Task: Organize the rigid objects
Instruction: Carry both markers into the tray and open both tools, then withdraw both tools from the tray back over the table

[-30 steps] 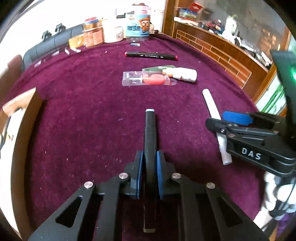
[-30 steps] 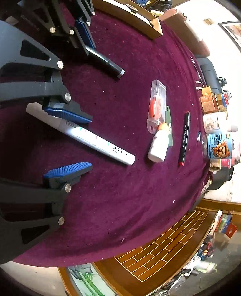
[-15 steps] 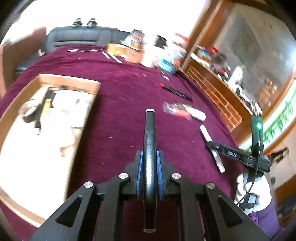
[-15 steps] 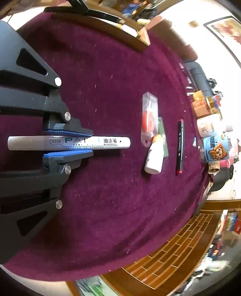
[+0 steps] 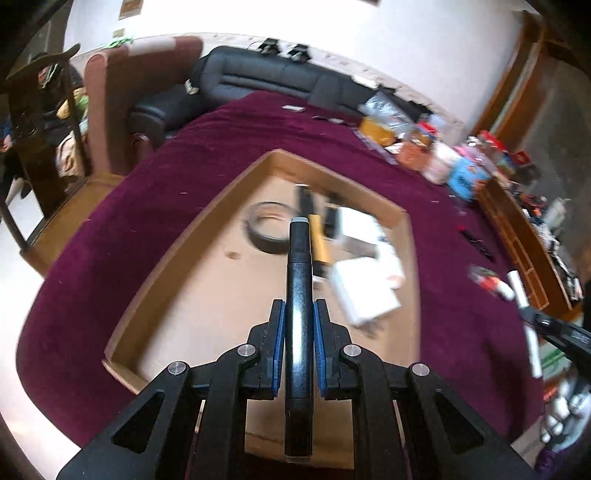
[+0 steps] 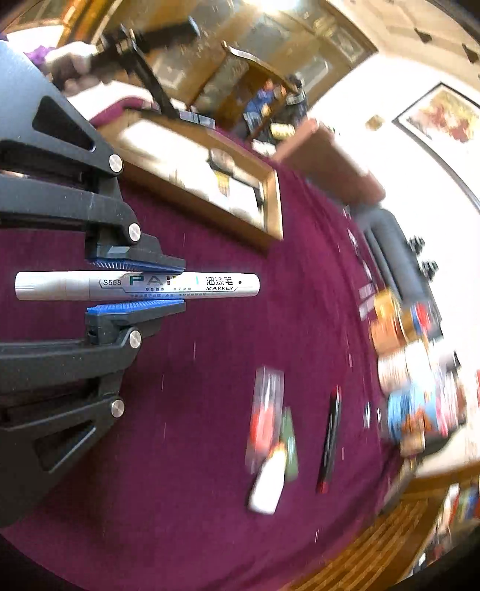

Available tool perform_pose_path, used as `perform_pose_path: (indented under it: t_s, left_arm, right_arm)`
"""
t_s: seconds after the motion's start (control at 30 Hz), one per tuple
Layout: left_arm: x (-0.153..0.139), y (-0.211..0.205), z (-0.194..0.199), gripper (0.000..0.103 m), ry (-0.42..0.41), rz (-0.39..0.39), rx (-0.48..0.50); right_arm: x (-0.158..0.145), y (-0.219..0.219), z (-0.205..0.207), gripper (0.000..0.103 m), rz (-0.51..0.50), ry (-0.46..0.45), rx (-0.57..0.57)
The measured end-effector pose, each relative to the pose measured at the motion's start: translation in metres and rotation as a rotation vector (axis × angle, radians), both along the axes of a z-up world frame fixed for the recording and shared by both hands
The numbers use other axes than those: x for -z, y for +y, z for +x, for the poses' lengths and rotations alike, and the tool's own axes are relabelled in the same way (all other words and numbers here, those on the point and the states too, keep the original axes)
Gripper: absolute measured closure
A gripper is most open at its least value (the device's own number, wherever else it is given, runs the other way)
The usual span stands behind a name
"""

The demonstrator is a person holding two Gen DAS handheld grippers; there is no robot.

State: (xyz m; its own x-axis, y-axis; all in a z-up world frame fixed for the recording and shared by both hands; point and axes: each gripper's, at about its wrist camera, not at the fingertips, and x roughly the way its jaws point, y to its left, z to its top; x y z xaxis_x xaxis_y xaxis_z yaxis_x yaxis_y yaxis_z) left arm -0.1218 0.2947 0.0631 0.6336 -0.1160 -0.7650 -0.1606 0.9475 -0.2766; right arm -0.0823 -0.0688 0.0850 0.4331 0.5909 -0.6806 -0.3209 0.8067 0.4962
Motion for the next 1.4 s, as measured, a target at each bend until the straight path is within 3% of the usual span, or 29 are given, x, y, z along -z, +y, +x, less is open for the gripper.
perform_pose_path:
  t_s: [0.17, 0.4, 0.47, 0.53, 0.73, 0.8, 0.9, 1.03, 1.07, 1.13, 1.3, 1.4]
  left_arm:
    - [0.019, 0.027, 0.036, 0.092, 0.08, 0.004, -0.029]
    - [0.032, 0.029, 0.082, 0.087, 0.143, 0.034, -0.023]
    - [0.026, 0.033, 0.079, 0.07, 0.105, 0.016, -0.018]
    - [0.018, 0.038, 0.075, 0.06, 0.041, -0.024, -0.02]
    - [0.008, 0.06, 0.062, 0.048, -0.096, -0.08, -0.087]
    - [0.01, 0.064, 0.064, 0.042, -0.098, -0.077, -0.109]
    - [0.016, 0.066, 0.075, 0.042, -0.054, -0.08, -0.132]
    - [0.035, 0.044, 0.095, 0.041, 0.129, 0.081, -0.124]
    - [0.04, 0.035, 0.1, 0.036, 0.167, 0.145, -0.108]
    - [0.039, 0.025, 0.101, 0.034, 0.175, 0.2, -0.098]
    - [0.04, 0.026, 0.09, 0.034, 0.177, 0.204, -0.132]
    - [0.038, 0.023, 0.078, 0.028, 0.178, 0.22, -0.174]
  right_arm:
    - [0.001, 0.067, 0.002, 0.091, 0.053, 0.057, -0.129]
    - [0.022, 0.165, 0.003, 0.09, 0.036, 0.148, -0.273]
    - [0.029, 0.186, 0.004, 0.09, 0.02, 0.166, -0.302]
    - [0.038, 0.206, 0.003, 0.09, -0.001, 0.188, -0.334]
    - [0.059, 0.244, 0.011, 0.09, -0.056, 0.22, -0.361]
    - [0.06, 0.249, 0.015, 0.09, -0.074, 0.21, -0.336]
    - [0.059, 0.244, 0.018, 0.088, -0.082, 0.19, -0.318]
    - [0.047, 0.217, 0.015, 0.086, -0.055, 0.133, -0.295]
    - [0.043, 0.206, 0.012, 0.084, -0.057, 0.111, -0.277]
    - [0.037, 0.183, 0.008, 0.083, -0.056, 0.075, -0.242]
    - [0.029, 0.136, 0.003, 0.083, -0.052, 0.025, -0.184]
    - [0.033, 0.094, 0.002, 0.083, -0.019, 0.033, -0.14]
